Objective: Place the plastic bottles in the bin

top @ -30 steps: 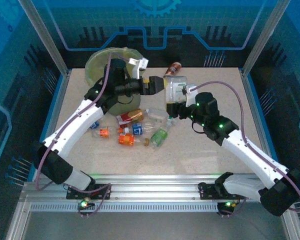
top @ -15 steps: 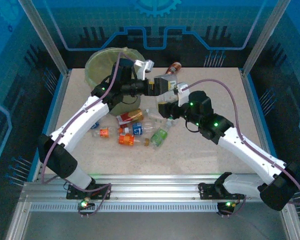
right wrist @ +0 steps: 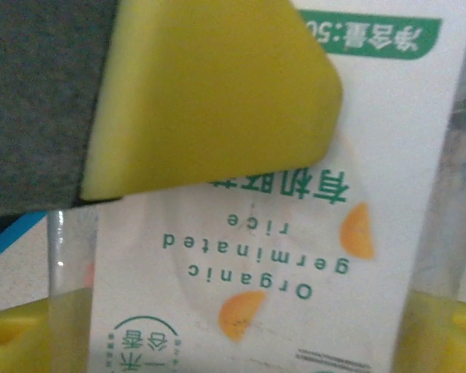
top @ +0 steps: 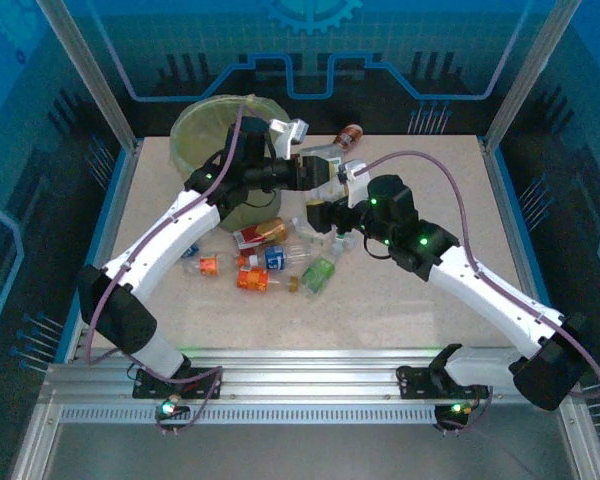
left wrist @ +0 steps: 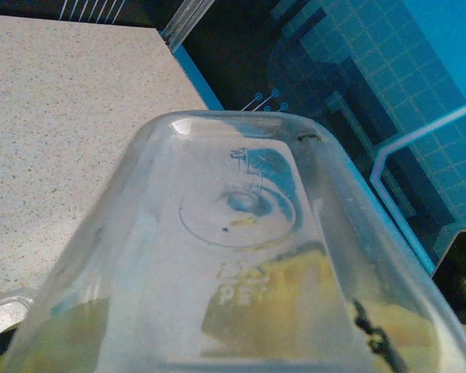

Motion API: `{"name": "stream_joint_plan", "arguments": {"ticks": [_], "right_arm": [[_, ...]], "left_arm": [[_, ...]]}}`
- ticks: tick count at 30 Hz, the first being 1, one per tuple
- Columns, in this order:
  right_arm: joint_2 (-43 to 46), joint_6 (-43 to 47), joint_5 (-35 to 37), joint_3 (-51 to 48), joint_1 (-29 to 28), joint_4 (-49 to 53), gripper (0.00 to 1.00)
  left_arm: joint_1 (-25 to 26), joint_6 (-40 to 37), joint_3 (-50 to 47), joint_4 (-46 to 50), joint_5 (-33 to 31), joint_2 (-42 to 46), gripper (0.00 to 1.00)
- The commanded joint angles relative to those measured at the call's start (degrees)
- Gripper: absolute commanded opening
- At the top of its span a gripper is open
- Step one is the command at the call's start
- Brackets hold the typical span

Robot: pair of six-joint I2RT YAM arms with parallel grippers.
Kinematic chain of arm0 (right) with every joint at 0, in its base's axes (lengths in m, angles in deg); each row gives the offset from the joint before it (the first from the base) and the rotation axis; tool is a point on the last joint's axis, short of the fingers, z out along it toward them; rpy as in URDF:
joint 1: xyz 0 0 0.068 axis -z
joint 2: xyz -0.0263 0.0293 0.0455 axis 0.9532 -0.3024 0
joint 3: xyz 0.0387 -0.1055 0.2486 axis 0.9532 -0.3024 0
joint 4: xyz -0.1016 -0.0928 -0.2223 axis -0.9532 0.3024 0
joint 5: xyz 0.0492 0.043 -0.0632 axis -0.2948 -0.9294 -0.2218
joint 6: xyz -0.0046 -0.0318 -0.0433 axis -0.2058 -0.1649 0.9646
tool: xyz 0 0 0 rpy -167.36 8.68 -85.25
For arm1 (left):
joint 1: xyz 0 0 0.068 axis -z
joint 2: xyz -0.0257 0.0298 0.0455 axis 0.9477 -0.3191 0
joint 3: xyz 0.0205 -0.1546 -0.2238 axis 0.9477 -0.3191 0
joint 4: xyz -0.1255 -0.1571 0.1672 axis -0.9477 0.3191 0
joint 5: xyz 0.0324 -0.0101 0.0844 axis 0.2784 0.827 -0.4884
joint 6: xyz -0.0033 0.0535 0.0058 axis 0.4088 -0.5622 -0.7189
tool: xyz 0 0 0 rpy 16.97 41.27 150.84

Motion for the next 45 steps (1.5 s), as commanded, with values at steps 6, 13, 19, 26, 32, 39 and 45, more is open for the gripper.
{"name": "stream_joint_plan", "arguments": {"ticks": [6,13,19,26,32,39,45], "right_arm": [[0.8,-1.5,-1.9,4.7,-1.6,5.8,1.0],[1.8,-2.7,-3.5,7.8,-2.4,11.2,1.0],[1.2,-4.1,2.0,9.0,-3.2,15.0,1.0],[-1.7,-9.2,10.4,12.2,-3.1,23.2,1.0],[-4.1,-12.3,12.8,13.5,-3.1,26.8,1.0],[-7.3,-14.8,14.9,16.1,-3.1,30.3,1.0],[-10.0,-16.3,16.6,18.7,-3.0,34.2,1.0]], "left_arm": [[-6.0,-3.0,4.7,0.4,-2.1,2.7,0.38],[-13.7,-8.5,13.6,3.2,-6.7,2.4,0.37],[-17.2,-15.6,21.5,5.6,-12.8,0.1,0.37],[-19.8,-27.1,28.7,12.2,-22.7,-5.2,0.36],[-20.9,-36.0,30.6,18.0,-29.7,-8.9,0.36],[-21.4,-43.6,30.7,21.9,-34.4,-13.2,0.38],[-21.4,-48.7,31.2,25.0,-36.8,-16.9,0.45]]}}
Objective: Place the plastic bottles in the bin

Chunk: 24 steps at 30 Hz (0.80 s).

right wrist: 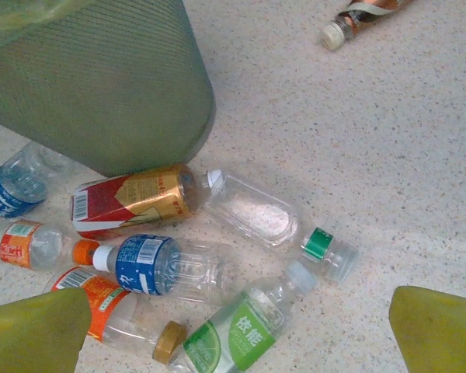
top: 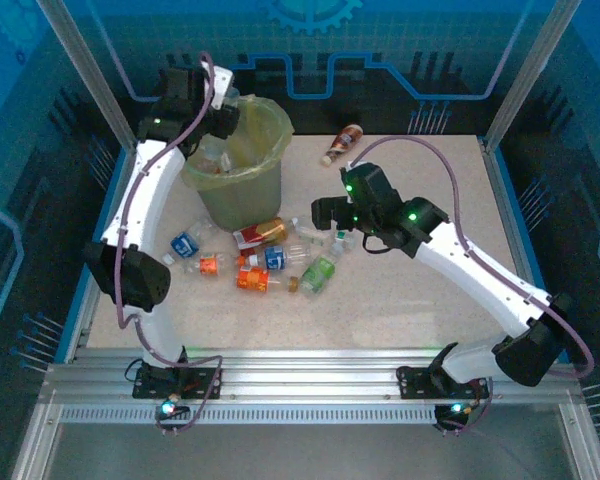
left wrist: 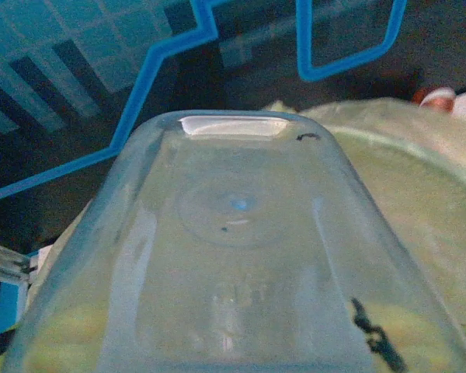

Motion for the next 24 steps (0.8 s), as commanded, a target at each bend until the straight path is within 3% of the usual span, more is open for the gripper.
{"name": "stream_joint_plan", "arguments": {"ticks": [1,7,17,24], "right_arm": [[-1.2,-2.0,2.3,2.2,-0.6,3.9,1.0],[-3.3,-4.6,3.5,3.4,-0.3,6.5,1.0],[-5.9,-9.4,3.2,2.2,-0.6,9.4,1.0],[-5.3,-12.6,3.3,-0.3,-1.3,8.9,1.0]], "left_arm": [[-0.7,-5.6,2.3,2.8,-3.3,-2.0,0.46],[-0.6,-7.5,2.7,4.5,-4.3,-5.7,0.49],[-0.4,-6.2,3.6,5.6,-2.8,-7.5,0.81],[0.1,-2.3,4.5,5.2,0.0,-6.0,0.84]]}}
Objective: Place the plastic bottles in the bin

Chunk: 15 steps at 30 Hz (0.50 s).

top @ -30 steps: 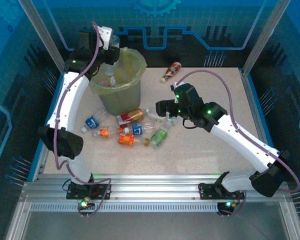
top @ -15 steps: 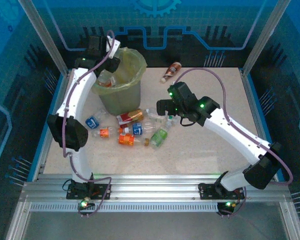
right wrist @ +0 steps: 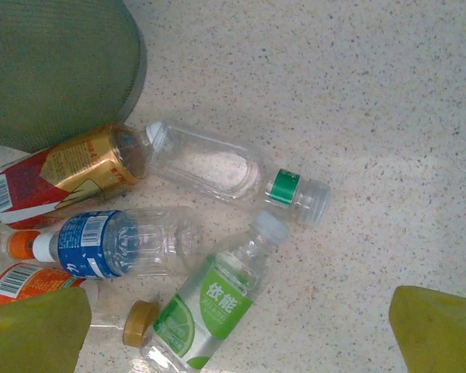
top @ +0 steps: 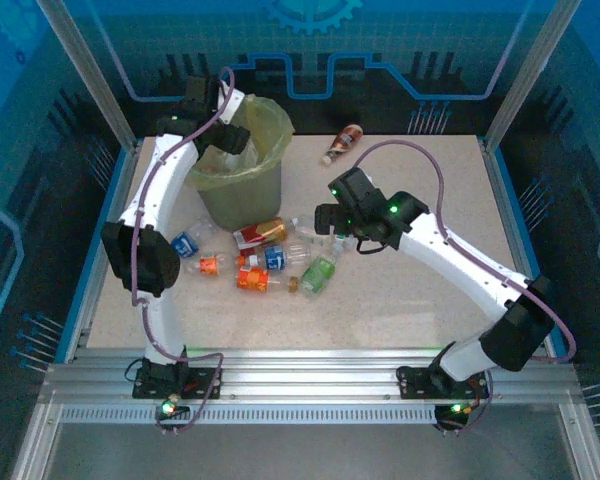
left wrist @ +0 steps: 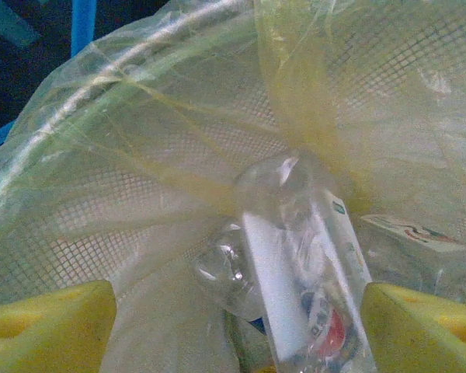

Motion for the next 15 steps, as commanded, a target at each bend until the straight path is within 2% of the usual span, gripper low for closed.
{"name": "stream_joint_plan", "arguments": {"ticks": [1,6,10,15], "right_arm": [[0.2,-3.3,0.8,-1.7,-1.4,1.1,1.0],[0.9,-6.3,-0.4,-4.9,-2.9,0.0,1.0],[1.4,-9.2,-0.2,-7.7,-5.5,-0.9,1.0],[1.5,-13.4,0.4,-10.8,-7.9,-1.0,1.0]], "left_arm": [[0.2,3.5,2.3,0.3,2.1,2.0,0.84],[0.2,8.3,1.7,-0.4,0.8,5.8,0.86],[0.2,13.7,-2.3,-2.6,-0.1,11.7,0.99],[0.1,21.3,-11.1,-6.0,-1.2,21.1,0.99]]}}
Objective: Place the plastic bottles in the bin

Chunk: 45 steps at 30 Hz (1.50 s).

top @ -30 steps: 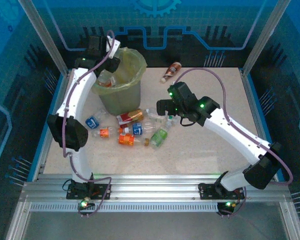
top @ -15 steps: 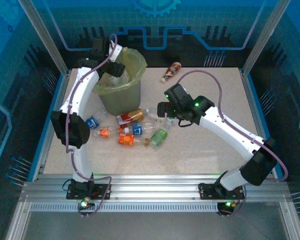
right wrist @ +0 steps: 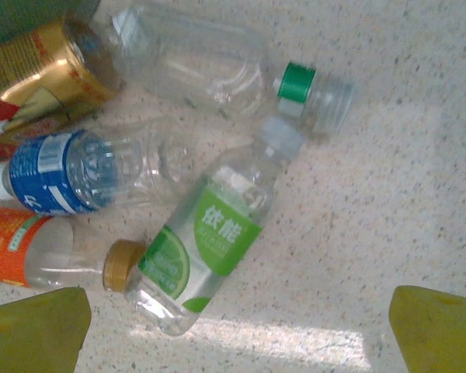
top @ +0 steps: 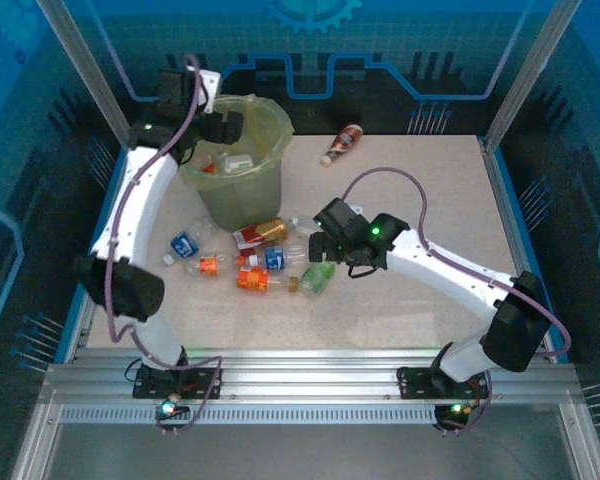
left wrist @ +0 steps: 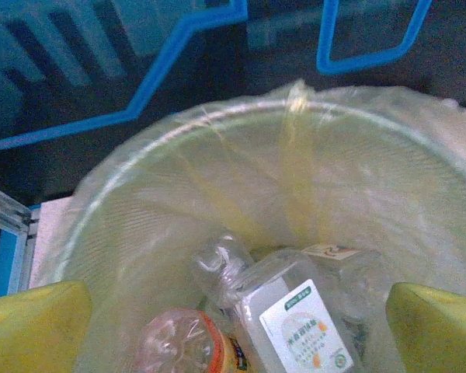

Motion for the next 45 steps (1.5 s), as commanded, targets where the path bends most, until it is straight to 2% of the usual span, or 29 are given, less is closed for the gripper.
{"name": "stream_joint_plan", "arguments": {"ticks": [1,10,15,28,45], "right_arm": [[1.4,-5.2,0.4,-2.4,-1.7,-0.6,1.0],[-1.9,-10.9,-0.1,-5.1,-4.0,-3.4,1.0],[-4.8,-11.0,-0.3,-4.4,-4.2,-6.2,1.0],[-14.2,-10.4,-3.1,-1.6,-3.5,-8.0,1.0],[-18.6,-9.0,-5.1,-1.0,-1.4,-8.2,1.0]], "left_arm": [[0.1,8.2,-6.3,-4.1,-1.4,7.9,0.99],[0.1,21.8,-30.1,-17.1,5.1,27.0,0.99],[0.1,26.3,-37.4,-22.0,7.0,32.9,0.99],[0.0,29.1,-40.2,-23.9,11.8,31.9,0.99],[0.0,29.7,-40.2,-24.8,13.1,30.1,0.99]]}}
